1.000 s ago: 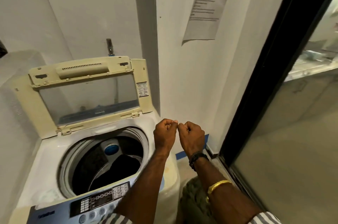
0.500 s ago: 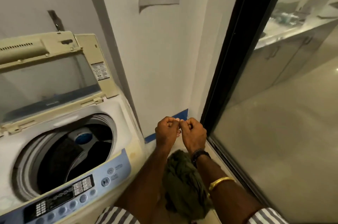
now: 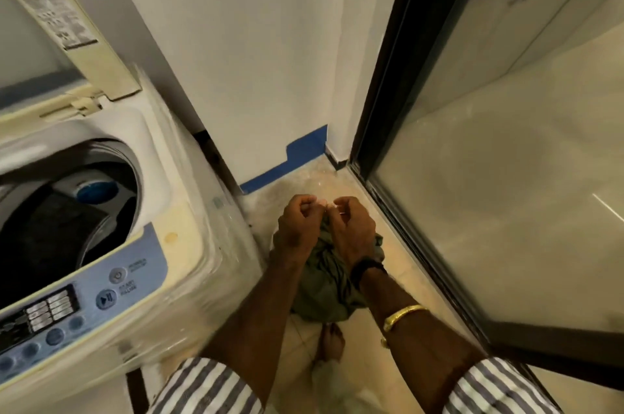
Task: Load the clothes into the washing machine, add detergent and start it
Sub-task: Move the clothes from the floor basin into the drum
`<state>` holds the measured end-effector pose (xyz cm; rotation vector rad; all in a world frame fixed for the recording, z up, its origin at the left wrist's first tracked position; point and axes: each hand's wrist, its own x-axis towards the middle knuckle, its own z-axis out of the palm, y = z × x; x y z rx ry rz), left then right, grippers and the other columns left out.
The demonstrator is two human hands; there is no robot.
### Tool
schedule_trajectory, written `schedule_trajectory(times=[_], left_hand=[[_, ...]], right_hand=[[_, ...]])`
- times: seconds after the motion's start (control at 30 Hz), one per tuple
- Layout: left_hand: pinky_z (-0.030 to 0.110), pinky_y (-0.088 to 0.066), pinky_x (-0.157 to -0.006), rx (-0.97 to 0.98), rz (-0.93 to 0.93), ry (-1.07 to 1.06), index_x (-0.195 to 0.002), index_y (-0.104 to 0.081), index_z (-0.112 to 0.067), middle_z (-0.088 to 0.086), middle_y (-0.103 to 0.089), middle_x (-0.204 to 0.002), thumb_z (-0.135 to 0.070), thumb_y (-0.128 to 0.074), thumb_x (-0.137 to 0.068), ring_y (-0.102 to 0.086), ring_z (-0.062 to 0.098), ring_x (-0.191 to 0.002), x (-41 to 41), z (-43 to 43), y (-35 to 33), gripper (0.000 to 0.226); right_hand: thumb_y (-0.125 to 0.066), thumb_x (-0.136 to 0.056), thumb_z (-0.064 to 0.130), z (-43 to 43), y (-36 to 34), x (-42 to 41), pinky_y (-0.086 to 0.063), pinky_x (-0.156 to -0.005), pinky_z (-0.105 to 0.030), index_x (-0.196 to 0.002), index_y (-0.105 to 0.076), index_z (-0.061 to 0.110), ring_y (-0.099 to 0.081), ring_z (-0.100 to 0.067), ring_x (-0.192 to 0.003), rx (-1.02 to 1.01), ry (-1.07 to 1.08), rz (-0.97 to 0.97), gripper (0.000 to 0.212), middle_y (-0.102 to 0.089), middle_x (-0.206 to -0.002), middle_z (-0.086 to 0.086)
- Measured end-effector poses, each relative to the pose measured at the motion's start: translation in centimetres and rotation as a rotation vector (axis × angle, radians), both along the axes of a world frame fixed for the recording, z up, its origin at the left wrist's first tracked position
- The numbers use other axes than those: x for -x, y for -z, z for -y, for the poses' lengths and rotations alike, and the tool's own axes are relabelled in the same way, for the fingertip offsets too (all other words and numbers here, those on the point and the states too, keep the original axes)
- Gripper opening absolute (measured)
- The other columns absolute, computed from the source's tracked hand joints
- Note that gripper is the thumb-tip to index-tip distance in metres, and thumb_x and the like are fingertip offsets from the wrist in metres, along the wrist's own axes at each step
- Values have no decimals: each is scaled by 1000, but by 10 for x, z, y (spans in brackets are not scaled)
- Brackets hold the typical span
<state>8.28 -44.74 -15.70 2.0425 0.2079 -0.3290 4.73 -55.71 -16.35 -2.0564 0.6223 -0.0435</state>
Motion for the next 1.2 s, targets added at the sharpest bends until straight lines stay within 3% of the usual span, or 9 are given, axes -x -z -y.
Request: schedule_trajectory(times=[0.23,0.3,0.37,0.43,0.67,0.77,0.9,1.1,1.2], left_hand=[[45,-49,-103,-79,-143,-20,-131,-40,-46,-4,-56,-138,-90,-51,-64,-53,18,-126,13,0,88,81],[39,-43,-109,-77,-184,-21,-141,-38,-38,1,-49,-145,-80,-58,-73,-48,22,-131,16,4,95,82],[28,-36,-105,-78,-183,-2,-148,-37,-22,6,-44,-149,-56,-63,-87,-44,24,-135,18,8,98,74],[26,-36,-102,-127,-193,24,-150,-34,-17,7,-39,-152,-47,-60,-93,-41,26,-137,19,9,115,69],[45,-42,-109,-175,-270,20,-151,-32,-22,9,-39,-153,-60,-61,-86,-40,30,-139,19,11,182,81],[47,-43,-109,-107,-324,-47,-152,-30,-19,10,-37,-154,-53,-67,-85,-38,30,-140,19,11,204,84],[47,-41,-111,-93,-321,-78,-152,-30,-19,9,-37,-154,-50,-71,-83,-36,29,-141,15,9,236,86],[40,-42,-108,-38,-387,-98,-154,-26,-23,7,-40,-152,-47,-75,-80,-41,28,-139,9,8,276,92],[41,-43,-109,-16,-396,-104,-153,-28,-25,6,-43,-151,-48,-80,-75,-43,26,-137,9,7,290,97]], right_hand=[[-52,-95,52,7,67,18,-49,-102,-41,-128,-57,25,-59,-20,-114,33,-49,-103,42,-63,-125,0],[-52,-95,52,9,88,20,-46,-105,-41,-131,-56,25,-57,-20,-117,29,-47,-125,45,-62,-129,0],[-51,-95,54,10,106,22,-46,-105,-41,-133,-54,25,-57,-20,-117,35,-49,-147,48,-62,-129,-2],[-49,-94,57,10,128,22,-47,-103,-42,-133,-53,27,-57,-20,-116,34,-48,-178,49,-61,-127,-1],[-43,-90,65,13,196,24,-44,-107,-48,-137,-47,32,-52,-22,-124,-14,-53,-306,58,-56,-135,-1],[-40,-82,76,17,216,24,-42,-109,-49,-142,-43,30,-49,-26,-128,-21,-64,-365,75,-51,-142,-3],[-51,-71,86,24,240,18,-43,-109,-50,-145,-39,31,-45,-25,-133,-46,9,-409,93,-48,-146,0],[-68,-72,72,35,276,8,-30,-118,-51,-156,-18,33,-25,-31,-147,40,-144,-584,105,-21,-163,-4],[-79,-73,52,36,292,9,-22,-121,-52,-158,-3,35,-15,-38,-150,85,-272,-708,115,-9,-166,-8]])
